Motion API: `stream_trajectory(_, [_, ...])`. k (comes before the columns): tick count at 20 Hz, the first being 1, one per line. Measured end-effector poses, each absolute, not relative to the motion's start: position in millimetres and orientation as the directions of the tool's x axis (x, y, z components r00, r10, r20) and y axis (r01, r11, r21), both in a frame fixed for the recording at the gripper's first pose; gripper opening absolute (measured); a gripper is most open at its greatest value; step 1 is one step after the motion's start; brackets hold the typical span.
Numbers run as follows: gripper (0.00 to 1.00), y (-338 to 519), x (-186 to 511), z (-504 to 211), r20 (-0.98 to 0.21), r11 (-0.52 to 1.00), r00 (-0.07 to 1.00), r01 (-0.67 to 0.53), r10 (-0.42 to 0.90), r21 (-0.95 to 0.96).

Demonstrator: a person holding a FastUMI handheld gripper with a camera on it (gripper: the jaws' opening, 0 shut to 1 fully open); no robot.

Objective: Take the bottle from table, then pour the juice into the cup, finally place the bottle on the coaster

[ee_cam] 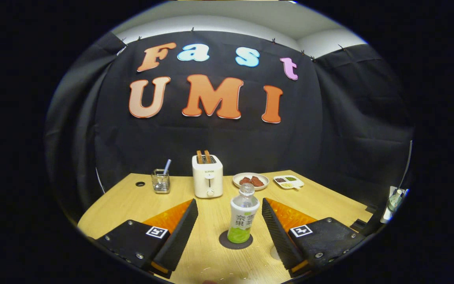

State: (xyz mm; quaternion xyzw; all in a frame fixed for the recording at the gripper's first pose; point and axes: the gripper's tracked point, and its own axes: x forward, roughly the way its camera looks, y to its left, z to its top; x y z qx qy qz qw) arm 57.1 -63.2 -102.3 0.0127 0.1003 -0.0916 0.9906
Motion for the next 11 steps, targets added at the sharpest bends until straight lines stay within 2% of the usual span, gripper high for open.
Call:
stream_trajectory(6, [0.97,21.2,7.0,-22.1,-0.094,0.999,0.996,0.010,-0.005,0.049])
stream_trajectory(11, [0.97,55.2,-26.2,11.9,-0.024,0.998,0.999,-0.042,0.043,0.043])
